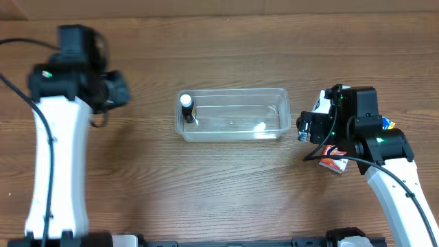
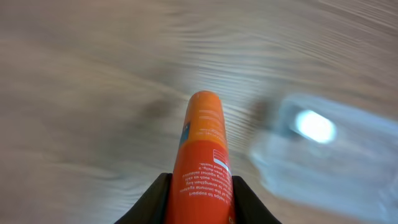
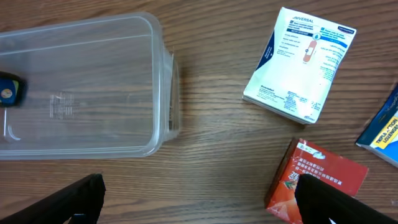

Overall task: Pack container
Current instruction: 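Carry the orange tube into the container beside the bottle, release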

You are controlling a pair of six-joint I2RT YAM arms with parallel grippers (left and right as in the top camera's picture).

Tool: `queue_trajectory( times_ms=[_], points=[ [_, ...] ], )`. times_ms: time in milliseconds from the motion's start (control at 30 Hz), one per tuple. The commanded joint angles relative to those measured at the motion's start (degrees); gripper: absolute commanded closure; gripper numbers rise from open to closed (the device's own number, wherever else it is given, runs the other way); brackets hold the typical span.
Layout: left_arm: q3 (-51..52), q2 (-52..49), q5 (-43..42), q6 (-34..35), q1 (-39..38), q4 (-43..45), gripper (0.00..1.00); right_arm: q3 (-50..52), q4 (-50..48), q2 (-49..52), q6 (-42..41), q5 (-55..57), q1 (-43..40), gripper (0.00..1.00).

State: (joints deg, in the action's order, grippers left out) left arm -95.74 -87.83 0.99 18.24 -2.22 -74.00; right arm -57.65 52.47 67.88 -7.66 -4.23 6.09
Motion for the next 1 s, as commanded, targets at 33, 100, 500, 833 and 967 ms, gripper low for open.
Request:
queue_trajectory(
  times_ms=[33, 100, 500, 833, 967],
  points=[
    [-0.7, -0.4, -1.4, 2.1, -13.9, 1.2, 0.92, -1.7, -0.3, -0.2, 0.2, 0.1, 0.3, 0.0],
    [-0.7, -2.6, -1.4, 3.2, -18.2, 1.4, 0.92, -1.7, -0.2, -0.2, 0.2, 0.1, 0.3, 0.0],
    [-0.6, -18.9, -1.4, 6.2, -21.8, -0.3, 0.91, -1.7, -0.2, -0.2, 0.2, 0.1, 0.3, 0.0],
    [-0.6, -25.0, 2.4, 7.8, -21.8, -1.2, 0.87, -1.7, -0.2, -0.2, 0.2, 0.1, 0.3, 0.0],
    [-0.3, -25.1, 2.4, 7.7, -21.8, -1.2, 0.74, -1.7, -0.2, -0.2, 0.2, 0.1, 0.3, 0.0]
  ],
)
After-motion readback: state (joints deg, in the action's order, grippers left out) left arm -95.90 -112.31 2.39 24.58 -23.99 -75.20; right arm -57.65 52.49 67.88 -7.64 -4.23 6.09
